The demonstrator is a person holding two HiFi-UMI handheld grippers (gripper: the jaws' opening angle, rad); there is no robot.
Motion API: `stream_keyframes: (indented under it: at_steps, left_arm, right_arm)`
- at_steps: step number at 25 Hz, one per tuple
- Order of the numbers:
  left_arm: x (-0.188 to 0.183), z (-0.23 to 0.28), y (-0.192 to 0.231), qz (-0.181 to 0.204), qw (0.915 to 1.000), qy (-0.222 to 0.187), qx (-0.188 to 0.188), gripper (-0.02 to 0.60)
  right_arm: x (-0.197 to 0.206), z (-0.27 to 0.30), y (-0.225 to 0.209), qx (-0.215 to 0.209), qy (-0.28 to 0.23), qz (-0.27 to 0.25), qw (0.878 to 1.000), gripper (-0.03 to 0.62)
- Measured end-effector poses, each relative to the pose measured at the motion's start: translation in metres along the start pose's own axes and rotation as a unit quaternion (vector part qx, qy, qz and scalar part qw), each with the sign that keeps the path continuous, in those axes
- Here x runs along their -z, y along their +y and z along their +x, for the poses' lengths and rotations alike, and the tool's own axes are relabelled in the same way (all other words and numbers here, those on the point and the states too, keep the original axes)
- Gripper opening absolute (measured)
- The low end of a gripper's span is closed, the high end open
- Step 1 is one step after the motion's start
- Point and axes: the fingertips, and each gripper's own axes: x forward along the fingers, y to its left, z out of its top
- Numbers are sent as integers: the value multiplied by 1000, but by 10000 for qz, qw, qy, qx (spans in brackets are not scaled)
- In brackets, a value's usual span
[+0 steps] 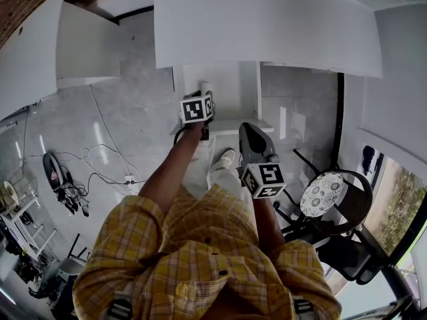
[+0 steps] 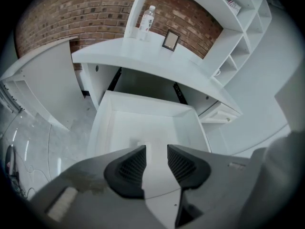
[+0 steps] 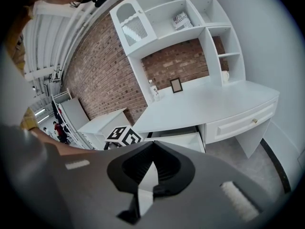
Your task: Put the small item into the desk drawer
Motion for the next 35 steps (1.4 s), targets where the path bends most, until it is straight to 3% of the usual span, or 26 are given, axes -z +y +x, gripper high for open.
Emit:
stream_keyframes:
  at_steps: [14, 20, 35]
  left_arm:
    - [-13, -120, -43, 190, 9937, -1068, 278, 3]
    - [-9, -171, -61, 465, 9871, -1472, 433, 3]
    - [23, -294, -110, 1382, 9445, -2915, 624, 3]
  right_arm:
    - [-36, -56, 32, -226, -467, -419, 9978, -2]
    - [-43, -81, 42, -210, -617, -461, 9968, -2]
    - [-55, -150, 82, -408, -1223, -627, 9897, -3]
